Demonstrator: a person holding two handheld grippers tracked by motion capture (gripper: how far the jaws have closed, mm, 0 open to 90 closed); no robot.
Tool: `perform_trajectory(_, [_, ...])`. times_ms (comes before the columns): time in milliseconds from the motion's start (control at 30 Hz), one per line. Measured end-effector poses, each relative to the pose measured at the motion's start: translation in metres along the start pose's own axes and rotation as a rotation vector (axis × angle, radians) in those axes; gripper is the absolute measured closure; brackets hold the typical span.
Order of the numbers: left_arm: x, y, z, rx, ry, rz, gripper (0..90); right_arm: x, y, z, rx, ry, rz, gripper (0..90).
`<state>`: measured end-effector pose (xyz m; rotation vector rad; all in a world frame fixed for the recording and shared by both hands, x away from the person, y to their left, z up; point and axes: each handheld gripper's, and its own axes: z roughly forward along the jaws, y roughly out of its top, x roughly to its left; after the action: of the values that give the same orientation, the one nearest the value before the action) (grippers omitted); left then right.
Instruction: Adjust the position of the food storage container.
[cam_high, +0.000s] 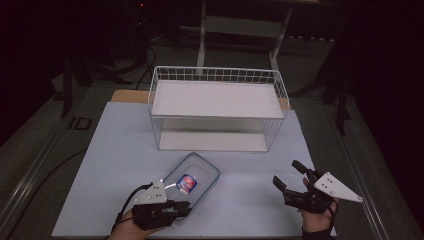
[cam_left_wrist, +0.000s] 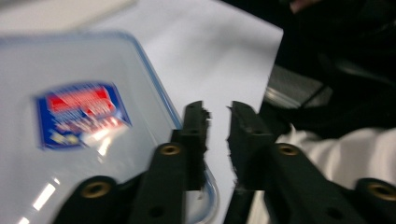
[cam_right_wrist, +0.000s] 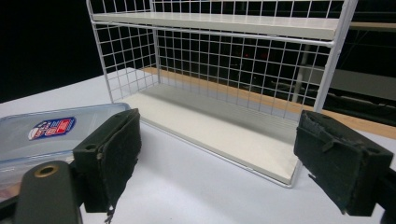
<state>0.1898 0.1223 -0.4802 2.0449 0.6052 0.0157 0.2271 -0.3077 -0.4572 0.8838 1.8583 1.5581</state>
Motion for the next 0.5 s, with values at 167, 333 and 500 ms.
perform_trajectory(167, [-0.004, -0.002, 0.011, 0.068, -0.019, -0.01, 89.5, -0.001, -0.001, 0.0, 0.0, -0.001, 0.002, 14.9])
perform_trajectory(333, [-0.009, -0.006, 0.02, 0.132, 0.018, 0.015, 89.7, -0.002, -0.001, 0.0, -0.001, 0.0, 0.004, 14.9])
perform_trajectory(500, [-0.013, -0.008, 0.023, 0.159, 0.04, 0.043, 89.9, -0.001, -0.001, 0.0, 0.0, -0.001, 0.004, 14.9])
